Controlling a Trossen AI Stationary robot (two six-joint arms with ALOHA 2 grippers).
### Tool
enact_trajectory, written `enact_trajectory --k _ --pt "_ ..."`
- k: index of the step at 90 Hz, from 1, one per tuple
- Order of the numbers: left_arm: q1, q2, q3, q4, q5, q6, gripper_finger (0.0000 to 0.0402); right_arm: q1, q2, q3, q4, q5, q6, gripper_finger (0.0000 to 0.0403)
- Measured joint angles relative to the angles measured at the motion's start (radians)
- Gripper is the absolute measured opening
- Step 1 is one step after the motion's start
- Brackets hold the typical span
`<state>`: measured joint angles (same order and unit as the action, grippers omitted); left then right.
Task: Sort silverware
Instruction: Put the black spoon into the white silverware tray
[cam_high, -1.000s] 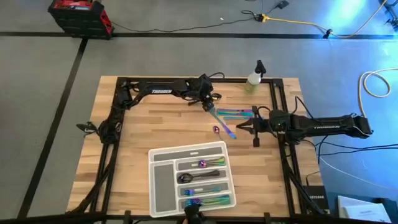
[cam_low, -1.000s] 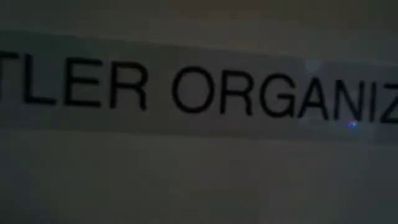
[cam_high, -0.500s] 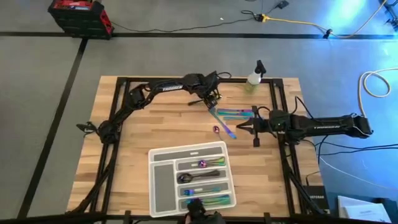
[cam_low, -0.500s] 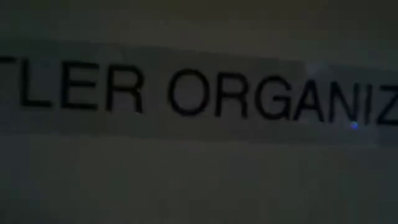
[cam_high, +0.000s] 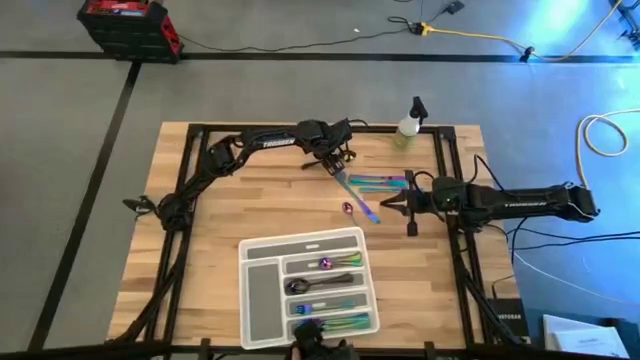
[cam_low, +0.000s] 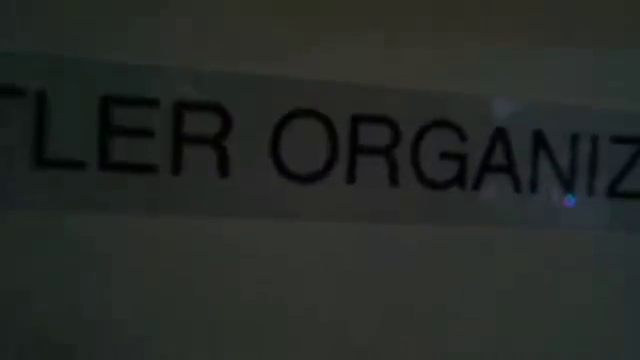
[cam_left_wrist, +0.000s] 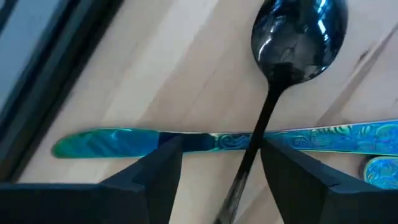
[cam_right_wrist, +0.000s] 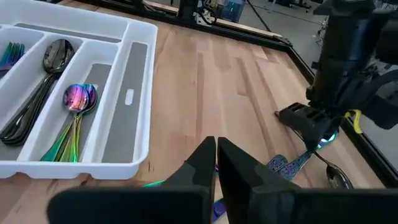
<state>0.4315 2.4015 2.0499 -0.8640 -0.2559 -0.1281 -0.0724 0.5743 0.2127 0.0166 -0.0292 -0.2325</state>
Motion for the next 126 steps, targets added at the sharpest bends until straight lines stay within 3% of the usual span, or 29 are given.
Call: enact_trajectory --k 63,73,91,126 --pt "-0.049 -0.025 0.000 -0.222 -0.065 0.015 0.0196 0.000 0.000 0.000 -0.021 0.000 0.016 0.0000" --pt "-0.061 -0.027 0.000 -0.245 -0.107 0.040 0.0155 0.000 0.000 0.000 -0.021 0.000 0.016 0.0000" --pt "-0.059 -0.027 0.000 -0.265 -0.085 0.051 0.0016 0.000 0.000 0.000 -0.021 0.000 0.018 0.0000" --pt "-0.031 -0.030 -0.044 -0.265 -0.053 -0.047 0.0000 0.000 0.000 0.000 -0.021 0.000 0.018 0.0000"
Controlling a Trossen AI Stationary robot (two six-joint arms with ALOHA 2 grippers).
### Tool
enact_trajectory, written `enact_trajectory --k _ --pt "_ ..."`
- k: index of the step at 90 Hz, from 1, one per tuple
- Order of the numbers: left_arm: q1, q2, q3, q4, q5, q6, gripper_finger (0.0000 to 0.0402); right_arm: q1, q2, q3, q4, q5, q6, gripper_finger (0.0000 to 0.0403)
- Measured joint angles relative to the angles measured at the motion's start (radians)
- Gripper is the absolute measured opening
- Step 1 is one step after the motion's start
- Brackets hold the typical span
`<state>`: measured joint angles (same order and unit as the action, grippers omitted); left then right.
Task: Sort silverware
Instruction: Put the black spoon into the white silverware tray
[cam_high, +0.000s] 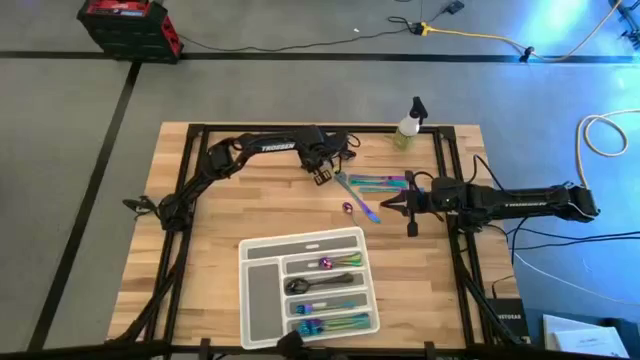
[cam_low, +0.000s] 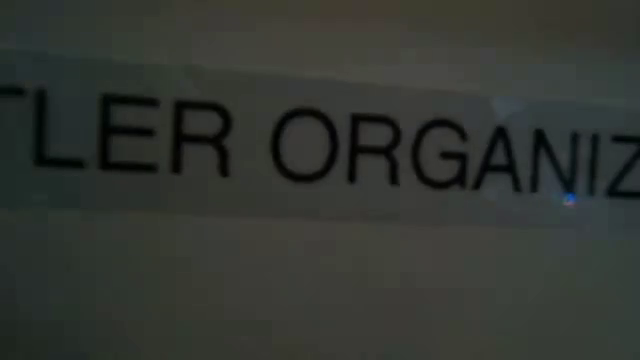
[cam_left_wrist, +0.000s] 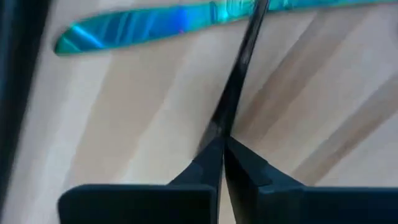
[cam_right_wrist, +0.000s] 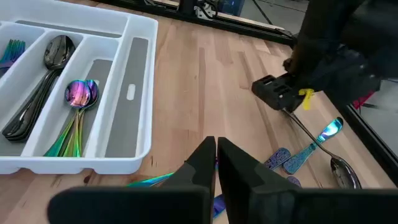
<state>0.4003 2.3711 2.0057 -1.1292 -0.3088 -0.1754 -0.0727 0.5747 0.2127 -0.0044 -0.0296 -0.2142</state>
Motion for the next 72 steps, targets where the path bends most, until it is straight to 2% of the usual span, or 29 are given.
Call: enact_trajectory --k 30,72 --pt "0.012 -0.008 -0.075 0.036 0.022 -0.027 0.0000 0.000 0.019 -0.001 0.002 0.000 0.000 0.0000" --pt "-0.049 -0.014 -0.085 -0.197 0.122 -0.026 0.0000 0.000 0.065 -0.001 0.002 0.000 0.000 0.0000"
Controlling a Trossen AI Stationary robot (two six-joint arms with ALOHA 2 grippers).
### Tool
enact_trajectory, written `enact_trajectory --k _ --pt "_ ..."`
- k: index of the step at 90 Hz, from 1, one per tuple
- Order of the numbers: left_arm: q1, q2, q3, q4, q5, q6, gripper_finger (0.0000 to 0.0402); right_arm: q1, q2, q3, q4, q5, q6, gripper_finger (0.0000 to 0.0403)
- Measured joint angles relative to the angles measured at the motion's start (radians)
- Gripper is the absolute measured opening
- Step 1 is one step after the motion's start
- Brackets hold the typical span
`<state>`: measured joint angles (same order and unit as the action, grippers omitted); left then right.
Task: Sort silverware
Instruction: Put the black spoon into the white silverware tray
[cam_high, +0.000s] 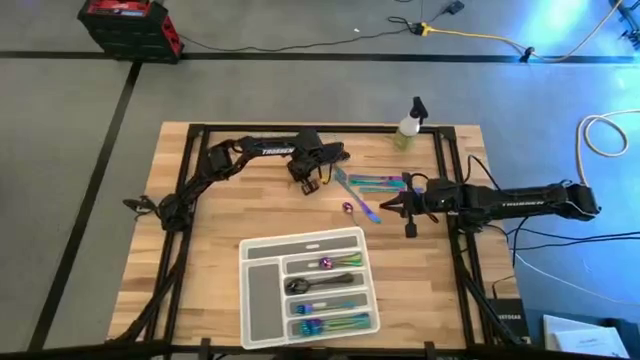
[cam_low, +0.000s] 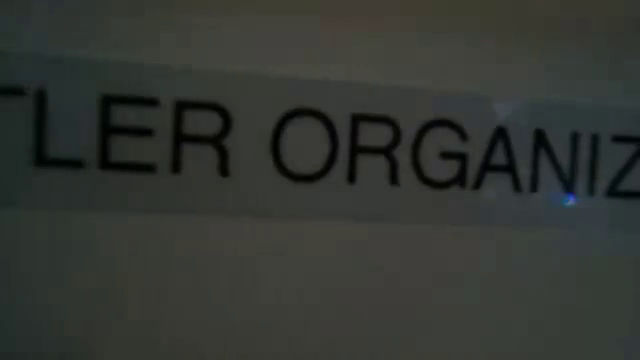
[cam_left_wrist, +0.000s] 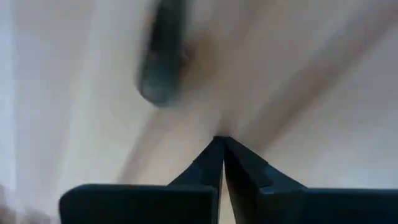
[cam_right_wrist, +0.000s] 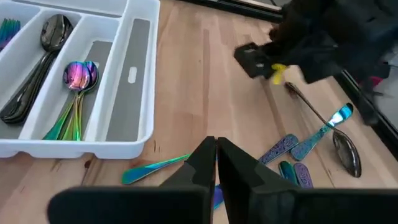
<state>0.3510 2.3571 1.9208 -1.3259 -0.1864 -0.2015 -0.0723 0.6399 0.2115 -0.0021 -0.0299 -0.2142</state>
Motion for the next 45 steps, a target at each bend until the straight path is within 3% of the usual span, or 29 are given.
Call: enact_trajectory --k 9,33,45 --pt "-0.027 -0.046 -0.005 0.033 0.061 0.009 0.0000 0.000 0.002 0.000 -0.001 0.000 0.000 0.0000" --pt "-0.028 -0.203 0.000 0.336 -0.022 0.152 0.0000 0.000 0.002 0.000 0.003 0.000 0.000 0.0000" --pt "0.013 -0.213 0.002 0.463 0.052 0.239 0.0005 0.000 0.002 0.000 0.004 0.000 0.000 0.0000"
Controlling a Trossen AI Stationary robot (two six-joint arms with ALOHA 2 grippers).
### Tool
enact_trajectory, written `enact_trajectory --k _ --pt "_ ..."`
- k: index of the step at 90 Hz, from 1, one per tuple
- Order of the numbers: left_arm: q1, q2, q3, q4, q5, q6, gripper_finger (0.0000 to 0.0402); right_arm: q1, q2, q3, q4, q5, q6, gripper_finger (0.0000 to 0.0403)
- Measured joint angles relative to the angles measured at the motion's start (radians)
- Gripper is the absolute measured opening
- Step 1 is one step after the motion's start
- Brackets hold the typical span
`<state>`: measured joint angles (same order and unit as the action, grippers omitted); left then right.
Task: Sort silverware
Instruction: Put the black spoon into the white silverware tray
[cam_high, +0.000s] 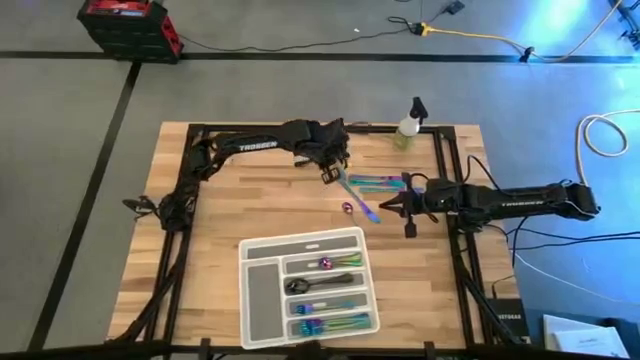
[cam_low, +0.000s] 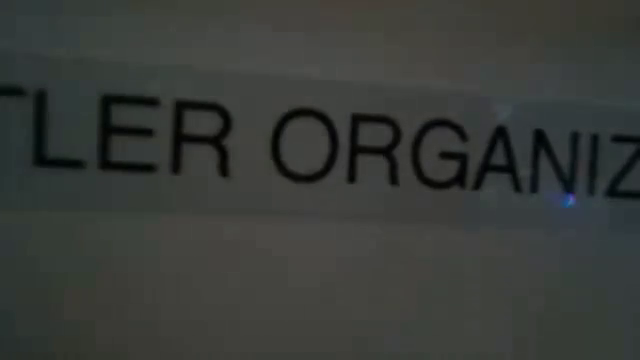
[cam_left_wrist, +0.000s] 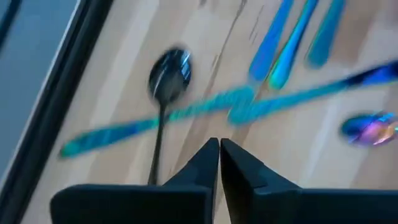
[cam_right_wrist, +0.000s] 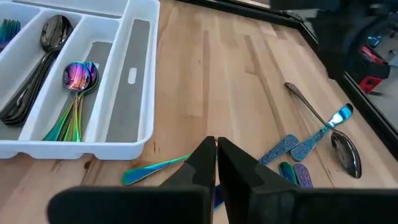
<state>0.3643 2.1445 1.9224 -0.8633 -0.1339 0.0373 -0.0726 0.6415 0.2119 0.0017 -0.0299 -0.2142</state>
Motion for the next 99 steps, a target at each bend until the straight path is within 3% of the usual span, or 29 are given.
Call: enact_trajectory --k 19,45,51,59,63,81,92,99 --pt "0.107 0.018 -0.001 0.005 0.115 0.040 0.0074 0.000 0.000 0.000 0.000 0.000 0.008 0.0000" --pt "0.144 0.082 0.000 0.060 0.138 0.098 0.0202 0.000 0.000 0.000 0.013 0.016 -0.001 0.0000" --pt "0.149 0.087 0.000 0.064 0.160 0.094 0.0220 0.000 0.008 0.001 0.085 0.080 -0.011 0.0000" --pt "0.148 0.087 0.000 0.087 0.171 0.091 0.0232 -0.007 0.036 0.004 0.219 0.295 0.013 0.0000" --pt "0.147 0.087 0.000 0.096 0.172 0.091 0.0234 -0.032 0.059 0.022 0.232 0.339 0.008 0.0000" --pt "0.159 0.087 0.000 0.029 0.149 0.121 0.0235 -0.231 0.316 0.207 0.102 0.093 0.005 0.0000" --pt "0.172 0.088 0.000 -0.012 0.145 0.132 0.0235 -0.315 0.528 0.351 0.073 0.044 -0.075 0.0000" --pt "0.180 0.088 0.000 -0.054 0.145 0.145 0.0235 -0.349 0.653 0.492 -0.036 -0.012 -0.112 0.0000"
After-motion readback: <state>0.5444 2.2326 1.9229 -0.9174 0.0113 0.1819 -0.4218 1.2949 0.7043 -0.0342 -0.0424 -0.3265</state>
